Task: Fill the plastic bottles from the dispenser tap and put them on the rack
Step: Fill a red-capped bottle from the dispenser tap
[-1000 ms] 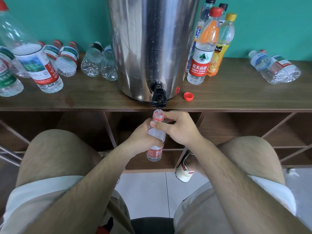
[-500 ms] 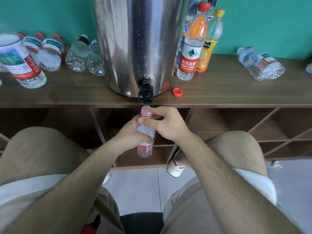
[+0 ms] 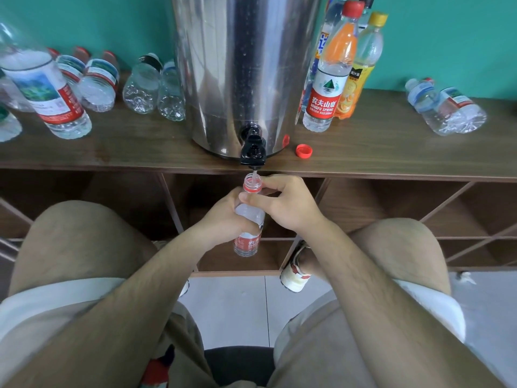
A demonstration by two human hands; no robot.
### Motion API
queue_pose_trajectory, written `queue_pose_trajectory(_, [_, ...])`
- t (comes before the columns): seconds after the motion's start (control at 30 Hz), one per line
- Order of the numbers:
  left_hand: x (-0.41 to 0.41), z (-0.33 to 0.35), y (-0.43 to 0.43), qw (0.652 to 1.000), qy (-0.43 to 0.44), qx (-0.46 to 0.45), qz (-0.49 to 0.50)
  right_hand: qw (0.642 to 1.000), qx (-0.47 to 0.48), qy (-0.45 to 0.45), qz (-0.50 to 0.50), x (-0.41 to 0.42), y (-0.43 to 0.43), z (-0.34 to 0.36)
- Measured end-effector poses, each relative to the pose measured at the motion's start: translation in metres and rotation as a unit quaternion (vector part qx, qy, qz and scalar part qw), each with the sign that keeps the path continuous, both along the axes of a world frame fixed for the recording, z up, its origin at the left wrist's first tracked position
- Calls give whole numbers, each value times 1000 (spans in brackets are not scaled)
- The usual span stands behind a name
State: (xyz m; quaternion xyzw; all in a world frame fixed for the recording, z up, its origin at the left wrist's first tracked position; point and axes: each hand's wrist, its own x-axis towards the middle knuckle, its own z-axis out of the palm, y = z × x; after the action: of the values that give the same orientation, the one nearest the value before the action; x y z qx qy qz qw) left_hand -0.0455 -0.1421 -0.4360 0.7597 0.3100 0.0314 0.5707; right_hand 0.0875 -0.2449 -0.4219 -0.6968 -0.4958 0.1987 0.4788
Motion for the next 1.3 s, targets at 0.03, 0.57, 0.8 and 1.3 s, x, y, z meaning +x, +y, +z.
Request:
queue_pose_trajectory(0.03, [0,1,-1,1000,5,6,0,1000,-2,4,-2,0,0,0])
queue_pose_trajectory(0.57, [2,-2,1,1000,16,13,7,1000,-12,2,-8,2,1,-2])
queue_pose_trajectory(0.8, [2,-3,1,1000,15,14,6,1000,-11,5,-3,1,1,-2])
queue_pose_trajectory(1.3, [1,-8,3,1000,8,-3,5,1000,-8,30,4,3,2,-6])
